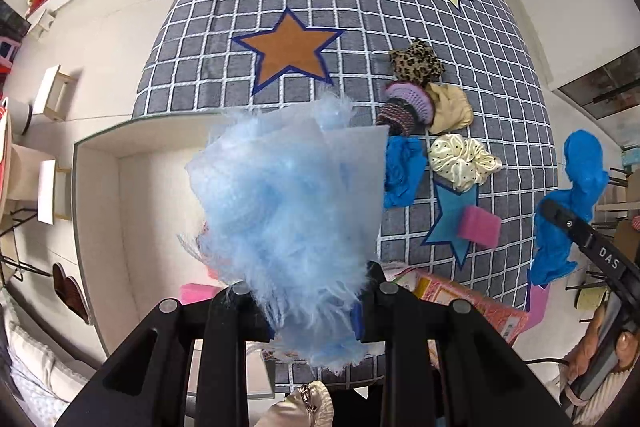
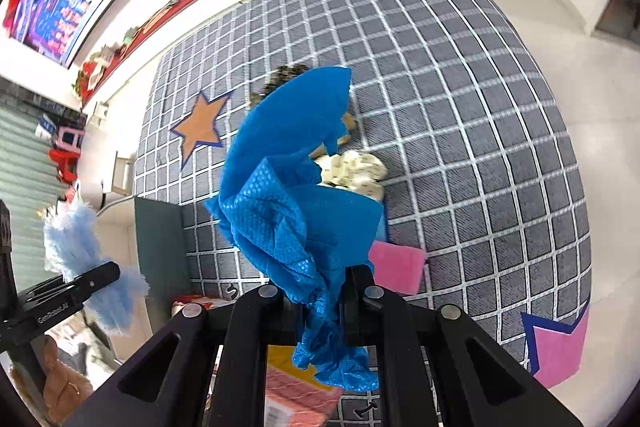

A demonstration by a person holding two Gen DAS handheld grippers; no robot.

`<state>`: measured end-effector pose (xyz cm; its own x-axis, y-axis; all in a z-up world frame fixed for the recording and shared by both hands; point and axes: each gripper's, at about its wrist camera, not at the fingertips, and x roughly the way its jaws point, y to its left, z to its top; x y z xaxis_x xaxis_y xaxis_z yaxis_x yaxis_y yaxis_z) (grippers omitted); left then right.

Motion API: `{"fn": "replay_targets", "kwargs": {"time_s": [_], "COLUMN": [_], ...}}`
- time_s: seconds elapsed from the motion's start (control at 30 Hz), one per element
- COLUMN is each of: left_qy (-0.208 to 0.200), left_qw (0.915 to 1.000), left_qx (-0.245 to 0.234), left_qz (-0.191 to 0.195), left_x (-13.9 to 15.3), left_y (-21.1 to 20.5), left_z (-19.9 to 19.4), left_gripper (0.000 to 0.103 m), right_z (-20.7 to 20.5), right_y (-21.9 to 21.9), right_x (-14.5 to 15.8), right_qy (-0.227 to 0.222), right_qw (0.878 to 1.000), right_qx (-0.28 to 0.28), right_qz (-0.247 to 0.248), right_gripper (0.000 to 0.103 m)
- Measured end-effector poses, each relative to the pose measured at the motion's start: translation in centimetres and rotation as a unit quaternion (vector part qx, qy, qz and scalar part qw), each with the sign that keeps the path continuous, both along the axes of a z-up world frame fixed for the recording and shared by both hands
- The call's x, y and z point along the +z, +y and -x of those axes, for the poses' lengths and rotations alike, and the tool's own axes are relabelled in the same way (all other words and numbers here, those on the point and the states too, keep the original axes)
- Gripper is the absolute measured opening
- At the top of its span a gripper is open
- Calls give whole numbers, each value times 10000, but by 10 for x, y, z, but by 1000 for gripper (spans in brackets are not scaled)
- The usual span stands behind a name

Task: Organize soft objects
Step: 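Lift the blue cloth and fluffy item over the white box with both tools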

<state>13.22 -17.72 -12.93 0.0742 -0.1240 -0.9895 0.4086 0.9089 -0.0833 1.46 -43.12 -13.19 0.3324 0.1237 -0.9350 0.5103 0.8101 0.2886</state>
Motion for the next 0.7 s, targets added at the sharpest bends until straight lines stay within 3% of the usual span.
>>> {"fn": "replay_targets", "kwargs": {"time_s": [0.53,0.7], "left_qy": [-3,-62], "left_qw": [9994,9992], "left_qx": [338,399], "left_qz": [93,46], "left_x": [-12,-14], "left_y": [67,82], "left_z": [3,4], "left_gripper": [29,29], "right_z": [-29,-36], "right_y": [89,109], "right_x": [18,21], "right_qy": [69,68], "right_qw": [9943,9927], "right_qx": [896,1076], "right_qz": [582,540], "right_gripper": [12,12]}}
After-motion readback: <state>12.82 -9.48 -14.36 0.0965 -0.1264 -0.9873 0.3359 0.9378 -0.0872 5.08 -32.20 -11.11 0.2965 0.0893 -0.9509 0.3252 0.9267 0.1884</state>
